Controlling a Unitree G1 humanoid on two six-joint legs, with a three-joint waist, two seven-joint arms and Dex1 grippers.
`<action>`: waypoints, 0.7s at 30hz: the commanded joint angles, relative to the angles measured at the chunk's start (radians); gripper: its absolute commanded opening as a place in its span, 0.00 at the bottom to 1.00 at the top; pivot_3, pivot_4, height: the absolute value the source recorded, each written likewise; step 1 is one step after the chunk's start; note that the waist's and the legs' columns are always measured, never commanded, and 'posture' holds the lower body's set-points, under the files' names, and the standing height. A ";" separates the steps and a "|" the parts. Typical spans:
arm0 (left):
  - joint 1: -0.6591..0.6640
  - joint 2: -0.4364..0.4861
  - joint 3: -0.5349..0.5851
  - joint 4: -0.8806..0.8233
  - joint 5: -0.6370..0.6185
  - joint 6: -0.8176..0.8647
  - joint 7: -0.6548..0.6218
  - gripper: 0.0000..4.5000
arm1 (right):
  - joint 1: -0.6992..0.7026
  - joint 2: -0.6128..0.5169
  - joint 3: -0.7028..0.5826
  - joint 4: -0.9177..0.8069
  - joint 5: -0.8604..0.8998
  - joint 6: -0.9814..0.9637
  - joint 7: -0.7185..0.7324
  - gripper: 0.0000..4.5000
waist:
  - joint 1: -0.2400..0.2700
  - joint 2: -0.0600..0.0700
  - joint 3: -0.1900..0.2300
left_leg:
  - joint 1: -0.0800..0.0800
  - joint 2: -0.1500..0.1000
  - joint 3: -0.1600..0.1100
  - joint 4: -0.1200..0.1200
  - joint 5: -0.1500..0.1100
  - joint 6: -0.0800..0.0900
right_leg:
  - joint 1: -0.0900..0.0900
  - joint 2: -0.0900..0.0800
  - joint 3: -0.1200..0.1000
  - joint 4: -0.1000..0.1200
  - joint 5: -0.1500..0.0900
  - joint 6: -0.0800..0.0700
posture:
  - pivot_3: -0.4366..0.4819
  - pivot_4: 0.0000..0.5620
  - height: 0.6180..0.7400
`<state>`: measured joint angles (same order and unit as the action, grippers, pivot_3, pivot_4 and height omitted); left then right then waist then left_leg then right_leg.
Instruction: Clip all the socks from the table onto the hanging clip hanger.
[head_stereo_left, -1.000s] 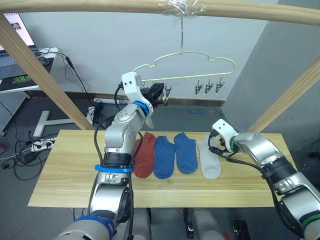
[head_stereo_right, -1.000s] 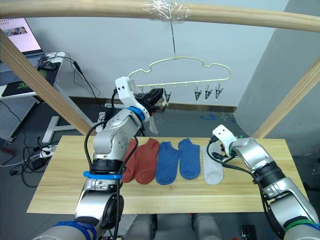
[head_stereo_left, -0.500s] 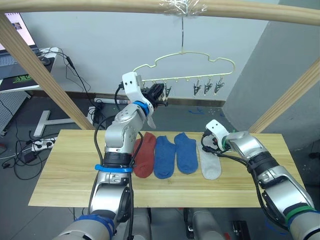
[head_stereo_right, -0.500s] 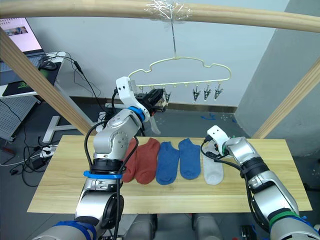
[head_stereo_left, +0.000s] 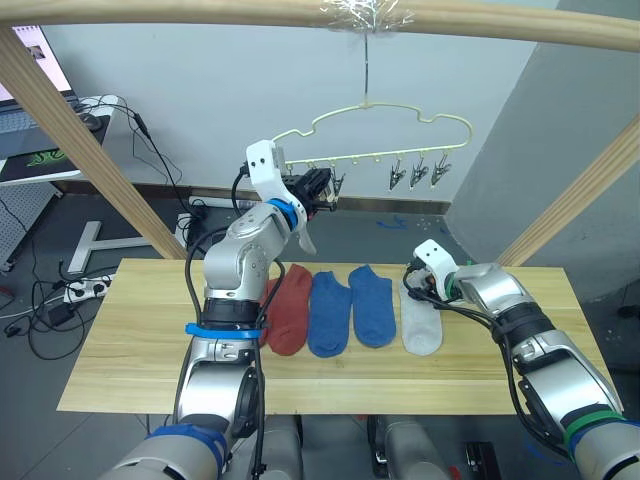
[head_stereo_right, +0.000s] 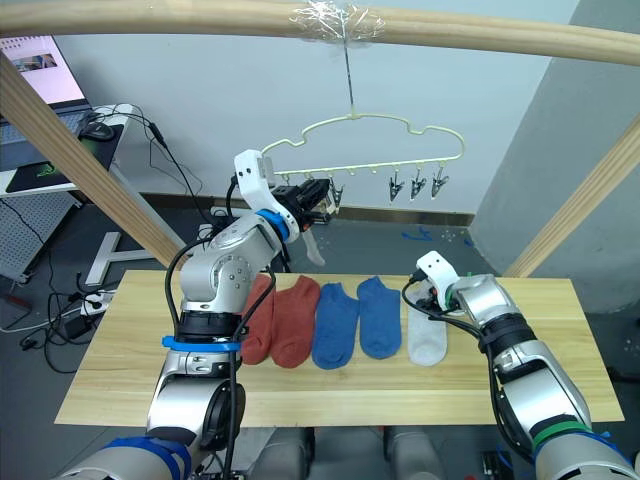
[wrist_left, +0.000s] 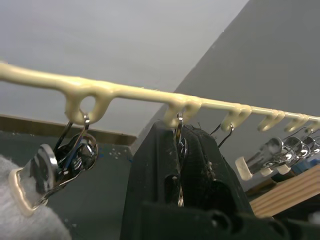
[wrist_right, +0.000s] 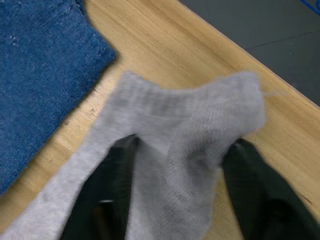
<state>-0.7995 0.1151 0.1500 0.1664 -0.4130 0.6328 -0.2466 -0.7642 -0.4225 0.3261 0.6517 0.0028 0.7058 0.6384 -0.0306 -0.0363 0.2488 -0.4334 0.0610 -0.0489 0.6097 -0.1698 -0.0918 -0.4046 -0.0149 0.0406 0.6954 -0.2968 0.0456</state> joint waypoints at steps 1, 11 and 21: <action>-0.039 0.006 0.029 -0.043 -0.040 0.021 -0.003 0.03 | 0.021 0.002 -0.010 0.005 -0.025 0.008 -0.006 0.22 | 0.000 0.000 0.000 | 0.000 0.000 0.000 0.000 0.000 0.000 | 0.000 0.000 0.000 0.000 0.000 0.000 | 0.49 0.43 1.00; -0.069 0.039 0.151 -0.030 -0.214 0.194 -0.024 0.03 | 0.093 -0.019 -0.109 -0.291 0.023 0.143 -0.008 0.00 | 0.001 0.001 0.000 | 0.000 0.000 0.000 0.000 0.000 0.000 | 0.000 0.000 0.000 0.000 0.000 0.000 | 0.50 0.38 1.00; -0.115 0.074 0.251 0.046 -0.360 0.321 -0.028 0.03 | 0.203 0.109 -0.495 -0.934 0.349 0.631 -0.050 0.00 | -0.001 0.000 0.000 | 0.000 0.000 -0.001 0.000 0.000 0.000 | 0.000 0.000 -0.001 0.001 0.000 0.000 | 0.46 0.33 1.00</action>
<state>-0.8793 0.1778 0.3828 0.2247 -0.7242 0.9359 -0.2582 -0.5557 -0.3401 -0.0923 -0.1679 0.2716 1.2436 0.6038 -0.0321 -0.0358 0.2490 -0.4338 0.0612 -0.0501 0.6095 -0.1696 -0.0921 -0.4050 -0.0150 0.0392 0.6962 -0.2968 0.0458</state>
